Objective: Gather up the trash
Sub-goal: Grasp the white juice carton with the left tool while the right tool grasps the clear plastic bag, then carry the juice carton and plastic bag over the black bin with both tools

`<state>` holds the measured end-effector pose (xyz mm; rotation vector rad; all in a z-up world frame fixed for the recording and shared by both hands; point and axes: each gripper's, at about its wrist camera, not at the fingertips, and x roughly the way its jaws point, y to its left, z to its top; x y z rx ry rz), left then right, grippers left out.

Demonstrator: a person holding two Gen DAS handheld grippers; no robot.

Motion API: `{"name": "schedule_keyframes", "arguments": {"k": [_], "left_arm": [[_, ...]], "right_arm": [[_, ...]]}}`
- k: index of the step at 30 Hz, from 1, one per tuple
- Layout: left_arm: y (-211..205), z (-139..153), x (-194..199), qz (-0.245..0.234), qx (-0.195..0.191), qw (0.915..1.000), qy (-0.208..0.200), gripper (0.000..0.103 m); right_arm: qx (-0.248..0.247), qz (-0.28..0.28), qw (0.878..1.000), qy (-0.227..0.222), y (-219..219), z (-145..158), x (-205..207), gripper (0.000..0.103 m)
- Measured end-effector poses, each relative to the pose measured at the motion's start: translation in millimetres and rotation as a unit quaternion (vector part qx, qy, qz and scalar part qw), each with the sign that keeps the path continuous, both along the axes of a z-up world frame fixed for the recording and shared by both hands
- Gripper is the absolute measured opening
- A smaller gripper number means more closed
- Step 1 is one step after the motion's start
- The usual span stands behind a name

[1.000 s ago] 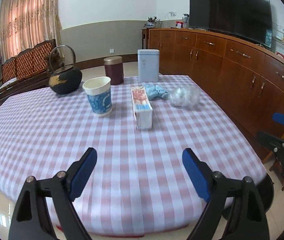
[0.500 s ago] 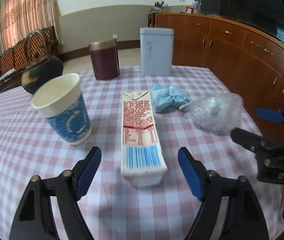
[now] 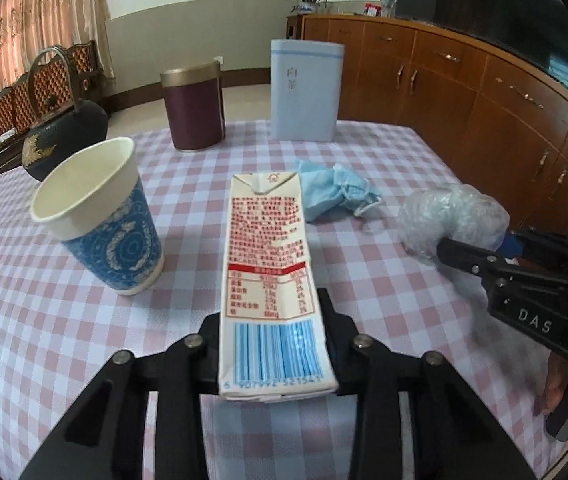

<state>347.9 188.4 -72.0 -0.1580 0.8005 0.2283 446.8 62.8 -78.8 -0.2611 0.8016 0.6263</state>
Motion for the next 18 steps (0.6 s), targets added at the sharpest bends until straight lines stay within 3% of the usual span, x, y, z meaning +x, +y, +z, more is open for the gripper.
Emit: {"name": "schedule_keyframes", "arguments": {"k": [2, 18], "left_arm": [[-4, 2, -7, -0.002, 0.007, 1.0000, -0.002, 0.036], [-34, 32, -75, -0.027, 0.028, 0.9989, -0.026, 0.036]], "right_arm": [[0.009, -0.010, 1.000, -0.006, -9, 5, -11, 0.024], [0.036, -0.038, 0.998, -0.035, -51, 44, -107, 0.019]]}}
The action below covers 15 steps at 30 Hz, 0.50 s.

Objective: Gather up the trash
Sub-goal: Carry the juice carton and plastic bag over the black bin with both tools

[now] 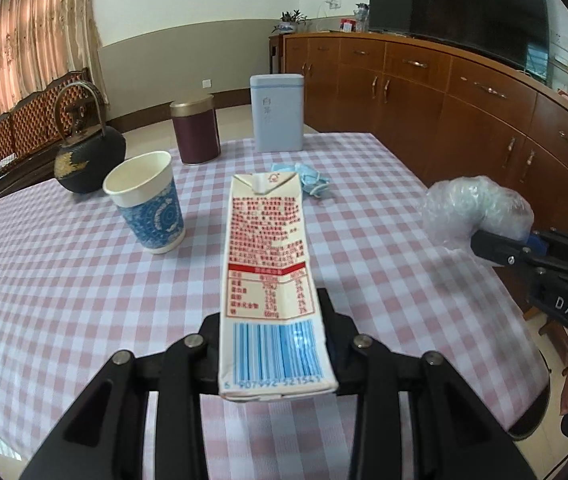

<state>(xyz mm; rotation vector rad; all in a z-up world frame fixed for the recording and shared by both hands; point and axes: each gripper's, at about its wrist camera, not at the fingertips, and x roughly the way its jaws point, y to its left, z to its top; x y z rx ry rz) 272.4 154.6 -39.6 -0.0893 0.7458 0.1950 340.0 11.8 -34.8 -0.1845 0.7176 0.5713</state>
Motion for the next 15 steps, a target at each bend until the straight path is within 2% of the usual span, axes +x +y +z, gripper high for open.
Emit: {"name": "schedule_keyframes", "arguments": {"k": [10, 15], "left_arm": [[-9, 13, -36, -0.010, 0.010, 0.9999, -0.008, 0.036], [-24, 20, -53, -0.028, 0.014, 0.9994, -0.015, 0.036]], "right_arm": [[0.010, -0.008, 1.000, -0.005, -11, 9, -53, 0.019], [0.017, -0.024, 0.999, -0.015, -33, 18, -81, 0.019]]}}
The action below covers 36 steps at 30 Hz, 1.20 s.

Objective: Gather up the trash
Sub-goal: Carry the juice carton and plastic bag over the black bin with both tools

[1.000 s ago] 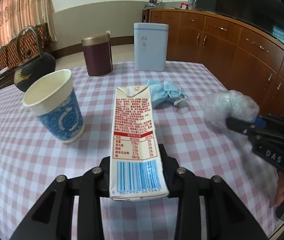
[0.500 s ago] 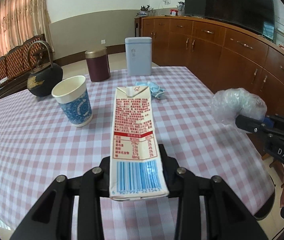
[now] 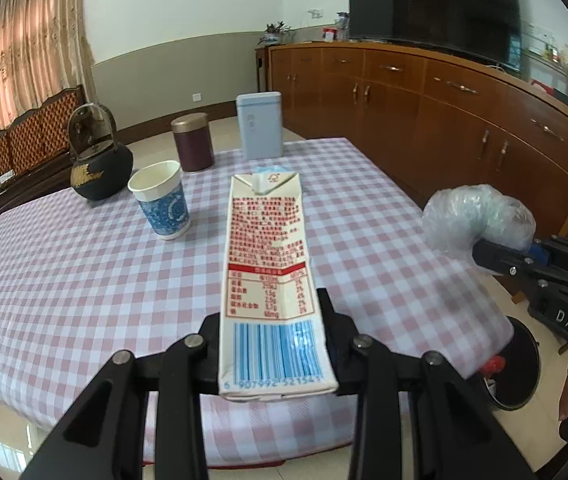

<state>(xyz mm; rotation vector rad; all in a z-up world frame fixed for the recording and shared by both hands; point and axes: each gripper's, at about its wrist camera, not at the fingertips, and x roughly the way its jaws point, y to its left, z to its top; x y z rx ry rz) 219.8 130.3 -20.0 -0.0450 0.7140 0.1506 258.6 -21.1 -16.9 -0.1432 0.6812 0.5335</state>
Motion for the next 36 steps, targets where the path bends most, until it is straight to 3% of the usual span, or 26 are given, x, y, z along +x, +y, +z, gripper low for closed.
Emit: {"name": "schedule_keyframes", "arguments": {"k": [23, 36], "left_arm": [[-120, 23, -41, -0.121, -0.002, 0.9923, -0.027, 0.036], [-192, 1, -29, -0.203, -0.018, 0.9789, -0.007, 0.036]], "right_arm": [[0.015, -0.123, 0.992, -0.019, -143, 20, -83, 0.019], [0.006, -0.199, 0.980, -0.002, -221, 4, -106, 0.019]]}}
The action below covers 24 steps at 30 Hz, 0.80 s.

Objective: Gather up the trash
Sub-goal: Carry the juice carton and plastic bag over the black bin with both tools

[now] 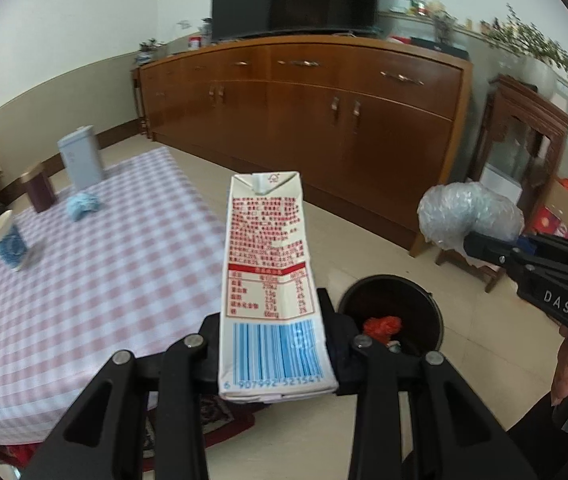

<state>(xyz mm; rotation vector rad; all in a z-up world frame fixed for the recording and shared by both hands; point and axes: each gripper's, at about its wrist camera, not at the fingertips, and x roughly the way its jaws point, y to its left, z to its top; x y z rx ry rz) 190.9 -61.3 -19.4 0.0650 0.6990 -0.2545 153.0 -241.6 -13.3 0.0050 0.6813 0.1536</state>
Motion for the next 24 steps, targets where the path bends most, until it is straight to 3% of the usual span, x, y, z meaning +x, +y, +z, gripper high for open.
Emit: {"name": "schedule_keyframes", "arguments": {"k": [13, 24], "left_arm": [[-74, -30, 9, -0.085, -0.005, 0.9958, 0.034, 0.036], [-123, -69, 23, -0.137, -0.009, 0.9870, 0.084, 0.036]], "right_arm": [[-0.008, -0.065, 0.997, 0.031, -68, -28, -18, 0.019], [-0.020, -0.067, 0.995, 0.074, -108, -70, -10, 0.019]]}}
